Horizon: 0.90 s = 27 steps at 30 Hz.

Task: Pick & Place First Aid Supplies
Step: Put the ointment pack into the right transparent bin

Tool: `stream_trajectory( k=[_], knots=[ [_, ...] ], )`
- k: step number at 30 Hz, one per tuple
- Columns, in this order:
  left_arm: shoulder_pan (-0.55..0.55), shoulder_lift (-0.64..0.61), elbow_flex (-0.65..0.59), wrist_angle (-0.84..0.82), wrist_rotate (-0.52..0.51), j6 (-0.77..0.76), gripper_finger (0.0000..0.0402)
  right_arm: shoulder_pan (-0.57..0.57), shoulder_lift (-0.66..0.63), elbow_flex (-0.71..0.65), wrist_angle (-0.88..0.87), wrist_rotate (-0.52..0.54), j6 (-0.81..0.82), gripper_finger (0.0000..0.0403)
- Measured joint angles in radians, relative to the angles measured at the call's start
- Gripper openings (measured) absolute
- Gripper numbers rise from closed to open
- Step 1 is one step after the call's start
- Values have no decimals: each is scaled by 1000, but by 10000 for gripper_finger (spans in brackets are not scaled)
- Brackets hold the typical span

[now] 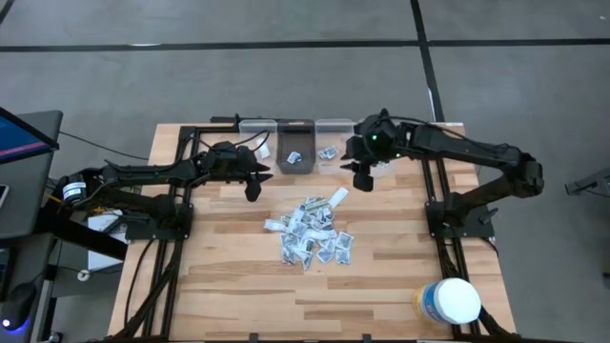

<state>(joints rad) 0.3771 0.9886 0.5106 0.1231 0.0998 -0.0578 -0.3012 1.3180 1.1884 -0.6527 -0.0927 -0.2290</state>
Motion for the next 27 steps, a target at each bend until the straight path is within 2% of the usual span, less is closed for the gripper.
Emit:
stream_trajectory(
  k=[6,13,27],
  knots=[
    [0,0,0,-19,16,0,131,26,-1,-134,217,-40,77,107],
    [-3,0,0,-33,32,0,131,74,24,-227,284,-39,112,107],
    [-6,0,0,-38,33,-3,131,144,315,-244,415,-39,152,107]
  ],
)
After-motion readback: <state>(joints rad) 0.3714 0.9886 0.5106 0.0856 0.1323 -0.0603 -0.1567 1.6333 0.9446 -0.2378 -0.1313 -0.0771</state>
